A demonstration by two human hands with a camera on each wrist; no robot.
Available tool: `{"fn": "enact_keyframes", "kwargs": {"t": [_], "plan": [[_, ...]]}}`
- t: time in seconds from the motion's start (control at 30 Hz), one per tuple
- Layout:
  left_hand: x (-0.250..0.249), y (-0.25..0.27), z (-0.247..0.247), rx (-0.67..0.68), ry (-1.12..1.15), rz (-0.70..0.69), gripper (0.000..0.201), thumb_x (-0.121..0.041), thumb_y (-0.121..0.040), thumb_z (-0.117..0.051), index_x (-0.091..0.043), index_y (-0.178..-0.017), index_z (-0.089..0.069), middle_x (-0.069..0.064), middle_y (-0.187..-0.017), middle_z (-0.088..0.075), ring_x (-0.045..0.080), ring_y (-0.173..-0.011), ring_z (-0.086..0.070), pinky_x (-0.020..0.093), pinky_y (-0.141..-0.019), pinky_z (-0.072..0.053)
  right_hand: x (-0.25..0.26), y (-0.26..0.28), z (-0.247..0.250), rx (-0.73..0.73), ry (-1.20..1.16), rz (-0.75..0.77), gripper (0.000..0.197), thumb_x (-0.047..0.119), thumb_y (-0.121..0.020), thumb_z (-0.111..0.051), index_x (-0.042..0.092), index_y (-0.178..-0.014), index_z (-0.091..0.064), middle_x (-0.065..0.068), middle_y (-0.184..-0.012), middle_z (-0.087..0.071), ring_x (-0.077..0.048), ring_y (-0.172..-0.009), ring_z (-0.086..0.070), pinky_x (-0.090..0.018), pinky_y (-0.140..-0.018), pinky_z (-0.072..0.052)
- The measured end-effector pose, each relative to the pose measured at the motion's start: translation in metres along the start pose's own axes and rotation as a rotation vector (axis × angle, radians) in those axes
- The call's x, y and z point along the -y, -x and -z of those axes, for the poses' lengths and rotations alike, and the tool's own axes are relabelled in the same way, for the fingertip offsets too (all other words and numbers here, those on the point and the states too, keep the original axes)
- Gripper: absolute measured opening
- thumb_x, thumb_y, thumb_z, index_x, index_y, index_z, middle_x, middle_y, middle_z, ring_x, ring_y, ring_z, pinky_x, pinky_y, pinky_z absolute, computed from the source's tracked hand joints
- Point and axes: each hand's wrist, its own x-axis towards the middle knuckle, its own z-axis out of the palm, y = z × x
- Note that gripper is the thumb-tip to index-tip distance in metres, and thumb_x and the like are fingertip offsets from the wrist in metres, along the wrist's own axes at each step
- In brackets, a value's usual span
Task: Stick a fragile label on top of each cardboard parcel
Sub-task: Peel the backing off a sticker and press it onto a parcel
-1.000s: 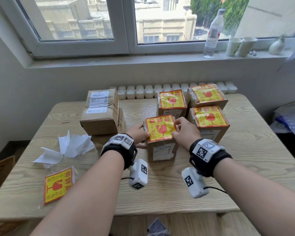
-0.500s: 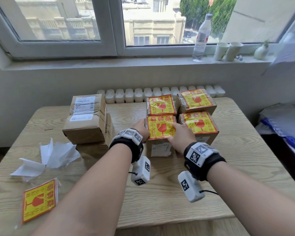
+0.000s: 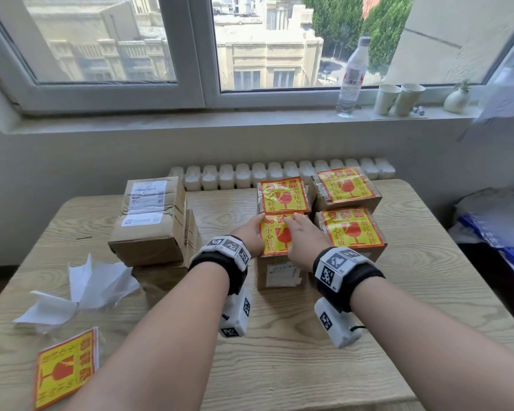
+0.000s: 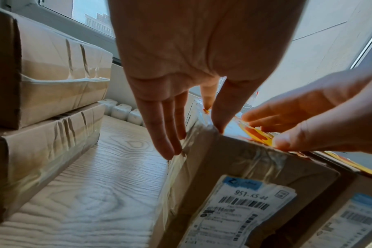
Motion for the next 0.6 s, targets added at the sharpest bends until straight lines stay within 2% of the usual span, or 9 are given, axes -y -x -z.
{"fn": "enact_keyframes", "kwargs": {"t": [0.07, 0.1, 0.17, 0.2, 0.3, 0.4, 0.5, 0.6], "plan": [[0.0, 0.001, 0.002, 0.016, -0.019, -0.012, 0.075, -0.009, -0.092, -0.05, -0.035, -0.152, -0.013, 0.008, -0.132, -0.053, 0.027, -0.105, -0.062, 0.035, -0.086, -0.055, 0.0, -0.001, 0.001, -0.017, -0.027, 0.004, 0.071, 0.013, -0.091, -0.053, 0.019, -0.152, -0.017, -0.003, -0.161, -0.012, -0.02, -0.149, -0.012, -0.042, -0.12, -0.019], [0.002, 0.001, 0.003, 0.017, -0.023, -0.018, 0.074, -0.011, -0.092, -0.051, -0.035, -0.152, -0.014, 0.009, -0.129, -0.056, 0.026, -0.1, -0.063, 0.033, -0.08, -0.055, 0.002, -0.001, 0.002, -0.043, -0.055, 0.014, 0.069, 0.011, -0.091, -0.053, 0.018, -0.151, -0.021, -0.004, -0.16, -0.018, -0.021, -0.147, -0.018, -0.041, -0.119, -0.023], [0.005, 0.002, 0.008, -0.019, -0.02, -0.029, 0.071, -0.014, -0.092, -0.053, -0.035, -0.151, -0.02, 0.01, -0.123, -0.062, 0.022, -0.08, -0.063, 0.03, -0.065, -0.052, 0.008, 0.0, 0.006, -0.11, -0.115, 0.041, 0.062, 0.008, -0.09, -0.051, 0.018, -0.148, -0.03, -0.003, -0.154, -0.031, -0.021, -0.141, -0.032, -0.038, -0.114, -0.032], [0.008, 0.003, 0.012, -0.056, -0.029, -0.032, 0.068, -0.015, -0.092, -0.053, -0.035, -0.15, -0.024, 0.008, -0.122, -0.063, 0.02, -0.077, -0.062, 0.03, -0.063, -0.052, 0.012, 0.0, 0.009, -0.133, -0.133, 0.056, 0.059, 0.008, -0.091, -0.05, 0.019, -0.146, -0.033, -0.002, -0.151, -0.036, -0.021, -0.137, -0.037, -0.038, -0.112, -0.035], [0.016, 0.008, 0.028, -0.151, -0.034, -0.014, 0.052, -0.017, -0.091, -0.052, -0.031, -0.14, -0.043, 0.004, -0.119, -0.065, 0.021, -0.089, -0.068, 0.036, -0.076, -0.059, 0.03, 0.0, 0.013, -0.139, -0.148, 0.093, 0.054, 0.01, -0.091, -0.05, 0.021, -0.142, -0.041, -0.004, -0.146, -0.043, -0.022, -0.132, -0.043, -0.038, -0.109, -0.037], [0.028, 0.016, 0.046, -0.204, -0.008, -0.019, 0.039, -0.017, -0.089, -0.051, -0.028, -0.126, -0.058, 0.001, -0.121, -0.065, 0.019, -0.097, -0.066, 0.037, -0.085, -0.057, 0.05, -0.002, 0.014, -0.136, -0.135, 0.126, 0.047, 0.013, -0.092, -0.05, 0.021, -0.138, -0.046, -0.003, -0.142, -0.048, -0.021, -0.128, -0.047, -0.035, -0.103, -0.039], [0.045, 0.029, 0.065, -0.255, 0.009, -0.022, 0.033, -0.014, -0.088, -0.05, -0.026, -0.114, -0.066, -0.001, -0.118, -0.067, 0.017, -0.102, -0.064, 0.033, -0.088, -0.055, 0.07, -0.003, 0.012, -0.144, -0.124, 0.166, 0.042, 0.015, -0.091, -0.05, 0.021, -0.133, -0.051, -0.002, -0.138, -0.052, -0.019, -0.126, -0.049, -0.034, -0.104, -0.041], [0.063, 0.044, 0.086, -0.302, 0.023, -0.016, 0.03, -0.012, -0.088, -0.049, -0.026, -0.106, -0.069, -0.003, -0.111, -0.068, 0.015, -0.099, -0.064, 0.029, -0.085, -0.054, 0.094, -0.003, 0.012, -0.173, -0.098, 0.195, 0.04, 0.016, -0.09, -0.049, 0.021, -0.129, -0.055, -0.001, -0.134, -0.056, -0.019, -0.123, -0.051, -0.034, -0.104, -0.042]]}}
